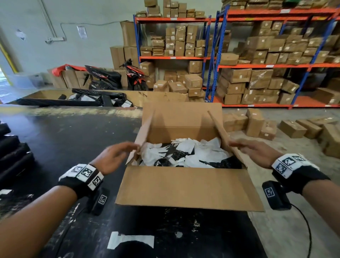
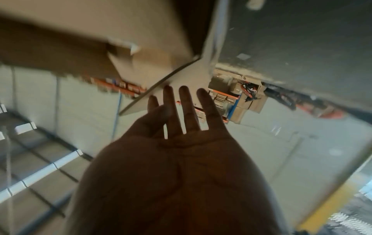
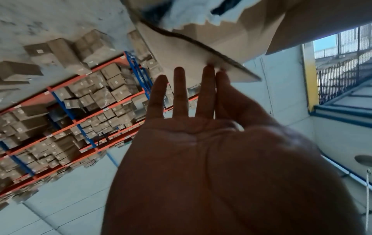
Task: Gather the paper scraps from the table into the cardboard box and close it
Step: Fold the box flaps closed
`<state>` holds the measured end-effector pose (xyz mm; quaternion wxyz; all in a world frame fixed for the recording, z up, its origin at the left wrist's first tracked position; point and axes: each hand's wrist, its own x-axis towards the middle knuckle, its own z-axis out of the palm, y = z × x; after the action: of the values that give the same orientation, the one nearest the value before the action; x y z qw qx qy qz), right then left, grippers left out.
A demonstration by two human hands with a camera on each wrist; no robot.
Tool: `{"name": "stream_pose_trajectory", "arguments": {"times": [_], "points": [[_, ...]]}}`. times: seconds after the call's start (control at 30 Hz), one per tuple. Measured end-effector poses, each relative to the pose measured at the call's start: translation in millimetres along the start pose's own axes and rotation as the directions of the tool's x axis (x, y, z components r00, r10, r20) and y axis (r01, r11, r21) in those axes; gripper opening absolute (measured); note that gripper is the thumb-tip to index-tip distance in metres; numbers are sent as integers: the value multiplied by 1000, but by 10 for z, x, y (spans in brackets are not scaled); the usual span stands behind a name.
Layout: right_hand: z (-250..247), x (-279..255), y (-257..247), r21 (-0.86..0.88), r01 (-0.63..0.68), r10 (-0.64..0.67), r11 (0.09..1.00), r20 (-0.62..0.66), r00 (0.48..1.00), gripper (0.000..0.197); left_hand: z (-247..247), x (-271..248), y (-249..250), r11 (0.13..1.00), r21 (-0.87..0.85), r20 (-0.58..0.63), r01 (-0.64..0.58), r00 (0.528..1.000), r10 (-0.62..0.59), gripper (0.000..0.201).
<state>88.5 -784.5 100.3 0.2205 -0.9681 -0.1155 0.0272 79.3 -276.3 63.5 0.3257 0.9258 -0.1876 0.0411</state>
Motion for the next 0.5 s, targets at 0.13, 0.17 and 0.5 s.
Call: {"name": "stream_pose_trajectory", "arguments": {"times": [0.13,0.17,0.5], "points": [[280,-139,302,-419,36,86,907,270,959,87,211,-313,-446,912,405,286,-69,957,-55,105],[343,-201,379,-477,82,80,875,311,947,99,259,-372,-510,898,431,297,-94,954,-42,105],[532,-303,555,-43,137,-130,990,140,982,50,329,-496,-464,984,134,18,-118,993,117,46]]}}
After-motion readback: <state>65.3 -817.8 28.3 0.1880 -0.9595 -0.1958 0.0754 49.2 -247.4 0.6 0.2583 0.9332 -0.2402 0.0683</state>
